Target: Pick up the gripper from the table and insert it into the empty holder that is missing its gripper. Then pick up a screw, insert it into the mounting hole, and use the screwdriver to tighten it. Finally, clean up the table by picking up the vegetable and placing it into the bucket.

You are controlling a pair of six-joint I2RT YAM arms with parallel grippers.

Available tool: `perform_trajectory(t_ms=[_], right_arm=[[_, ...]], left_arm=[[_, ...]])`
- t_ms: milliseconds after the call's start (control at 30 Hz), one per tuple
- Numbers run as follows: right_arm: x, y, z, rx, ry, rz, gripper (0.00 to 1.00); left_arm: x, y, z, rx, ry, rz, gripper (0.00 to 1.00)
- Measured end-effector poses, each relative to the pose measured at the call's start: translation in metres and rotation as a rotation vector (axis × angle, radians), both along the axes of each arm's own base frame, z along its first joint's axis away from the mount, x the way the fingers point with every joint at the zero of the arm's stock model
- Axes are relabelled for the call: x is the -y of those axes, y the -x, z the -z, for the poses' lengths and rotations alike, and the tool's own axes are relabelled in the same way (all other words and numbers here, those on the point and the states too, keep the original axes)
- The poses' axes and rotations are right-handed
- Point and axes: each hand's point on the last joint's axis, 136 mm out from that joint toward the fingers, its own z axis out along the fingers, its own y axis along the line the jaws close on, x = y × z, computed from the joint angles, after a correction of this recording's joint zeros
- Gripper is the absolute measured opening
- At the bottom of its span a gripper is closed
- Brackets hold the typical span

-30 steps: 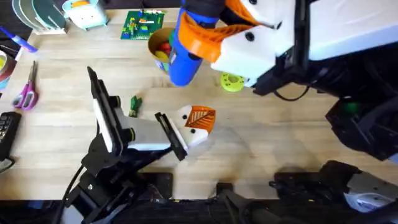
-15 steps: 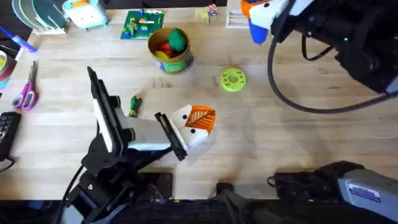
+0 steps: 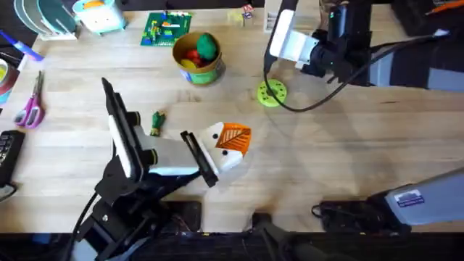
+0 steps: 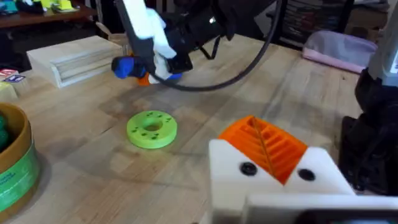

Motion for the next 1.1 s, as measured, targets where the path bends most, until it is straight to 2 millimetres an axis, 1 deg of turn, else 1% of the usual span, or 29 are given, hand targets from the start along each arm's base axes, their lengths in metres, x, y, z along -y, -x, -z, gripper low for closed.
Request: perform_trajectory(t_ms=[100,167,200,267,333,367,433,467,500,567,700,833,867,900,933,967,1067,1100], right_arm=[[0.000,0.002,0.021,-0.034,0.094,-0.032,0.069],[-0.001,0.002,0.028,-0.043,0.131,-0.047,0.073],[-0.001,0.003,0.030,-0.049,0.138,-0.050,0.124],[-0.002,0.006,0.035,-0.068,0.159,-0.065,0.320],[-0.002,0.006,0.034,-0.072,0.165,-0.072,0.410],[-0.002,0.005,0.033,-0.074,0.165,-0.072,0.494],[-0.003,0.002,0.028,-0.063,0.170,-0.075,0.802],[-0.003,-0.001,0.024,-0.051,0.172,-0.075,0.932],[-0.003,-0.002,0.020,-0.047,0.172,-0.076,0.973],[-0.003,0.000,0.020,-0.055,0.175,-0.078,0.989],[-0.005,0.000,0.020,-0.051,0.171,-0.072,0.991],[-0.008,-0.002,0.016,-0.034,0.135,-0.020,0.989],[-0.009,-0.002,0.013,-0.024,0.117,0.005,0.991],[-0.009,-0.002,0.010,-0.017,0.102,0.026,0.991],[-0.010,-0.002,0.004,-0.003,0.079,0.056,0.991],[-0.010,-0.002,-0.003,0.013,0.058,0.083,0.991],[-0.008,-0.002,-0.035,0.082,-0.030,0.178,0.991],[-0.007,0.000,-0.048,0.108,-0.069,0.213,0.991]], left_arm=[[0.000,0.000,0.000,0.000,0.000,0.000,0.008],[0.000,0.000,0.000,0.000,0.000,0.000,0.008],[0.000,0.000,0.000,0.000,0.000,0.000,0.008],[0.000,0.000,0.000,0.000,0.000,0.000,0.008],[0.000,0.000,0.000,0.000,0.000,0.000,0.008],[0.000,0.000,0.000,0.000,0.000,0.000,0.008],[0.000,0.000,0.000,0.000,0.000,0.000,0.008],[0.000,0.000,0.000,0.000,0.000,0.000,0.008],[0.000,0.000,0.000,0.000,0.000,0.000,0.008],[0.000,0.000,0.000,0.000,0.000,0.000,0.008],[0.000,0.000,0.000,0.000,0.000,0.000,0.008],[0.000,0.000,0.000,0.000,0.000,-0.001,0.008],[0.000,0.000,0.000,0.002,-0.001,-0.001,0.031],[0.000,0.000,0.000,0.005,-0.003,-0.002,0.150],[0.000,0.000,0.000,0.003,-0.002,-0.003,0.330],[0.000,-0.001,0.000,0.003,-0.002,-0.003,0.479],[0.000,-0.001,0.000,0.002,-0.001,-0.003,0.934],[0.000,-0.001,0.000,0.003,-0.002,-0.003,0.977]])
